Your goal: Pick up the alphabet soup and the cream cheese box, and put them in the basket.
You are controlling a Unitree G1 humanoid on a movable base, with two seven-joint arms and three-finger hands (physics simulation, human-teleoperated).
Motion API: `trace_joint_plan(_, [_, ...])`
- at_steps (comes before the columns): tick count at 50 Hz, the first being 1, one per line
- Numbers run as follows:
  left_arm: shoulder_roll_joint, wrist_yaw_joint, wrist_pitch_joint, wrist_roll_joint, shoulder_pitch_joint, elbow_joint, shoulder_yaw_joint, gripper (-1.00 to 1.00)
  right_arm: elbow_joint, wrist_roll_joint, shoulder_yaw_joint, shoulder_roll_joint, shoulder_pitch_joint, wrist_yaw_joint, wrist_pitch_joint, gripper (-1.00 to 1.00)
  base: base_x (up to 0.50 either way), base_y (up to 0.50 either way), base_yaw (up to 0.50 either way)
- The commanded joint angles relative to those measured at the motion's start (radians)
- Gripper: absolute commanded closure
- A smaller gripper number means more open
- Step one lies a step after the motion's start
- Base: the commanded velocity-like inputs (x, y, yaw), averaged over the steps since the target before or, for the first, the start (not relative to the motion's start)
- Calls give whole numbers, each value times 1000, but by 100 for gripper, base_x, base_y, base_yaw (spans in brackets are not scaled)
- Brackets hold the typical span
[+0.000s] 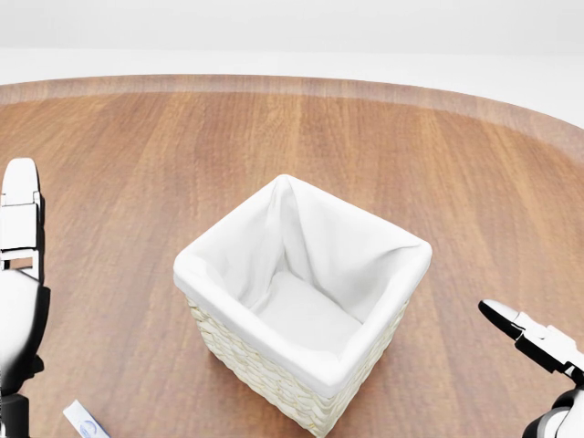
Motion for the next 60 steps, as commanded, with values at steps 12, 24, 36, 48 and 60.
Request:
trace_joint_plan(12, [-53, 86, -130, -32, 195, -201, 86, -100, -2, -2, -3, 2, 3, 0, -3, -100, 0, 0, 0])
trace_joint_plan(24, [-81, 123, -175, 0, 282, -165, 101, -100, 6, -3, -1, 1, 0, 0, -6, -100, 0, 0, 0])
trace_joint_plan(36, [-69, 212, -175, 74, 323, -83, 71, -100, 15, -4, 1, -1, -4, 0, -8, -100, 0, 0, 0])
trace_joint_plan(48, [-47, 312, -175, 130, 357, 22, 14, -100, -1, -5, 2, 0, 2, 0, 1, -100, 0, 0, 0])
trace_joint_plan(60, [-8, 400, -175, 159, 373, 148, -49, -100, 7, -6, 1, 0, 0, 0, -4, -100, 0, 0, 0])
